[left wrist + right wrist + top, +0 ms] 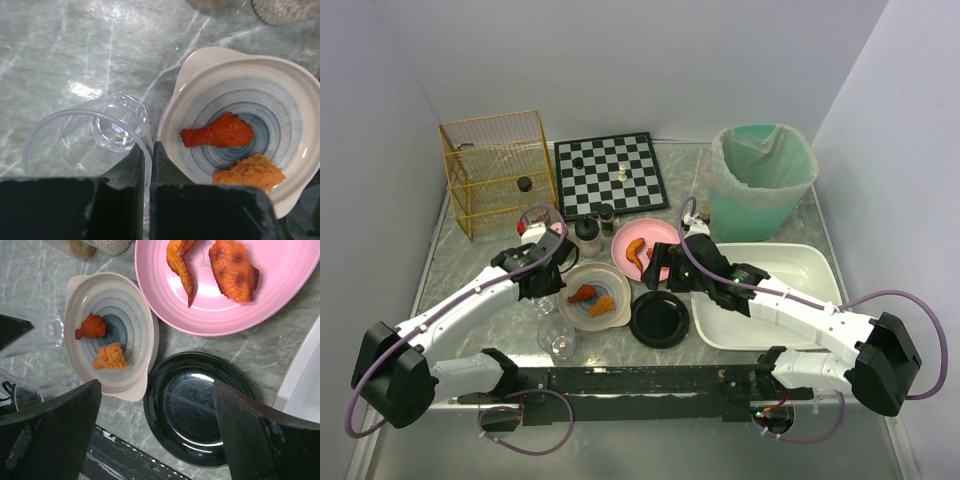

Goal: Clear the kitchen counter

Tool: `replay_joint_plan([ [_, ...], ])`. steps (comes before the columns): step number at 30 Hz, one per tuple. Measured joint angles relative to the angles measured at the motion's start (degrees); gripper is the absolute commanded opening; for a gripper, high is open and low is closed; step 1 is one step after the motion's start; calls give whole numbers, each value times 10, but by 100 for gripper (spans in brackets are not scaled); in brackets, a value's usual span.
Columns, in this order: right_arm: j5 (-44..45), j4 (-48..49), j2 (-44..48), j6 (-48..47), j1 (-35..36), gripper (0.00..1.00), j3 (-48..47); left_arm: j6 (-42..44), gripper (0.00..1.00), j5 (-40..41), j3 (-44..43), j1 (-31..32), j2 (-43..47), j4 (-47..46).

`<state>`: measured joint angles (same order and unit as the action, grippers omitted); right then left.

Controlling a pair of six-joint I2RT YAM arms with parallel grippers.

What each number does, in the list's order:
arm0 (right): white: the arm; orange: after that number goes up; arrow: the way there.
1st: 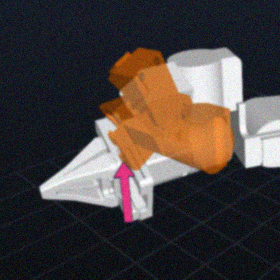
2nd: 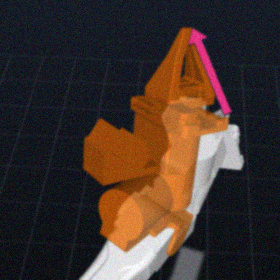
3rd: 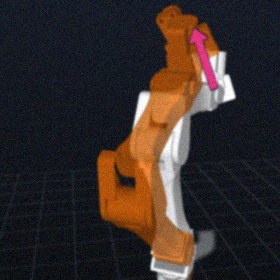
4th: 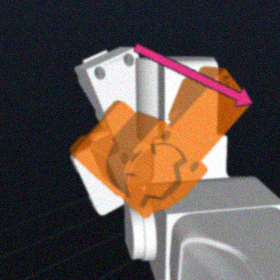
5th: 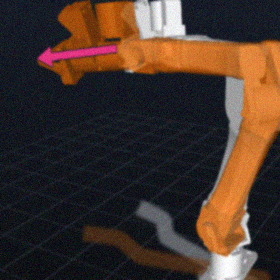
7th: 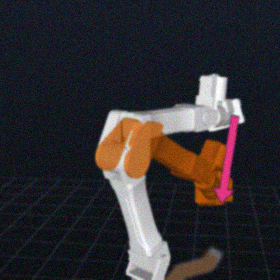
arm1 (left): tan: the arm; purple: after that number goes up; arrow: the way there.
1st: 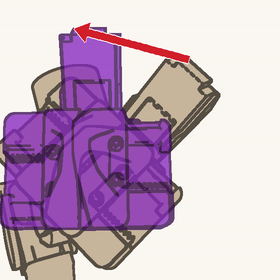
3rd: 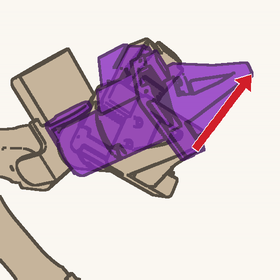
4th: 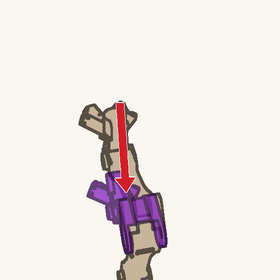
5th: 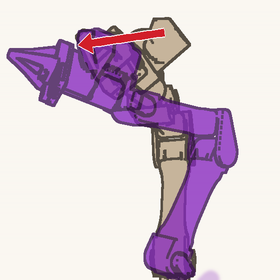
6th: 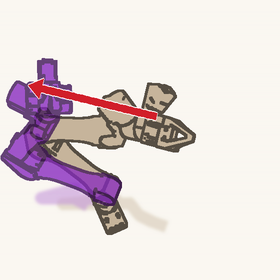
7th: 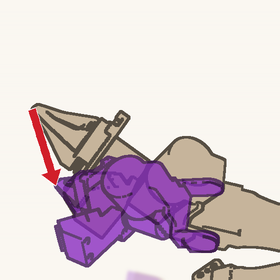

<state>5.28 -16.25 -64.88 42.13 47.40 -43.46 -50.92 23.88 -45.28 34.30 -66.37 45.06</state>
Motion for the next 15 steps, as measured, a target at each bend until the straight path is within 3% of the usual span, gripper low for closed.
replay_joint_plan([
  [8, -2, 0, -1, -2, -1, 100, 0, 10, 1, 18, -132, 14, 23, 98],
  [15, -46, 15, 64, -44, -23, 100, 2, 71, 1, -110, -202, 14, 151, 50],
])
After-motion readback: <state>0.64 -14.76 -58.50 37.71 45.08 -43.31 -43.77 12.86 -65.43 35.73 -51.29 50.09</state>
